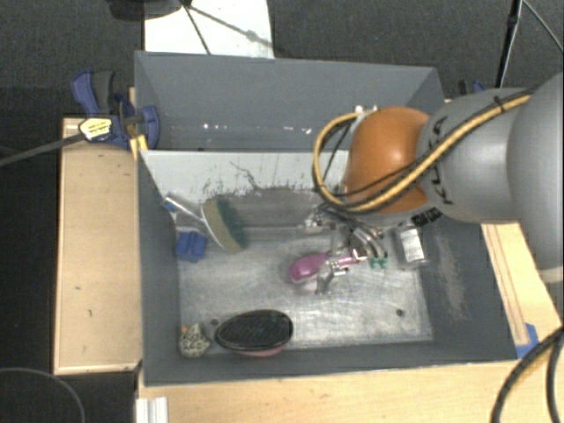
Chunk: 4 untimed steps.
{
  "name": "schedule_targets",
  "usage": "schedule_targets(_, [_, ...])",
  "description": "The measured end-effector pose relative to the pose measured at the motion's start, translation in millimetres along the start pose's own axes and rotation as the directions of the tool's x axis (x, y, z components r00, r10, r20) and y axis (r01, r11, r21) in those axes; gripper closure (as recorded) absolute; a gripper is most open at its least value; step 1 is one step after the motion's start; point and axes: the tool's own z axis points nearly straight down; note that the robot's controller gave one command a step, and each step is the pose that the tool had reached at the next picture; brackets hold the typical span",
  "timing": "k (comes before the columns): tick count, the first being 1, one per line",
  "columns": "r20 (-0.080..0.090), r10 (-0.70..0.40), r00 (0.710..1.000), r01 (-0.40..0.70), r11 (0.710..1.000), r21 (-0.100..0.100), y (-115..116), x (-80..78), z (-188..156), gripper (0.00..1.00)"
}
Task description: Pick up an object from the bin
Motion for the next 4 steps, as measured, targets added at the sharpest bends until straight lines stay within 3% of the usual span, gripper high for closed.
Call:
schedule_targets(1, [-0.004,0.047,0.999,-0.047,0.999,0.002,-11,5.3,-5,0.0])
schedule_targets(2, [0.0,0.0,1.0,0.0,1.0,0.003,-4,3.6,30,0.0])
schedule_targets(3, [-0.001,-0.001,1.0,0.001,1.0,0.003,-4,2.1,28,0.0])
schedule_targets(4, [0.009,-0.002,1.0,0.002,1.0,0.003,-4,-1.2,25,1.0])
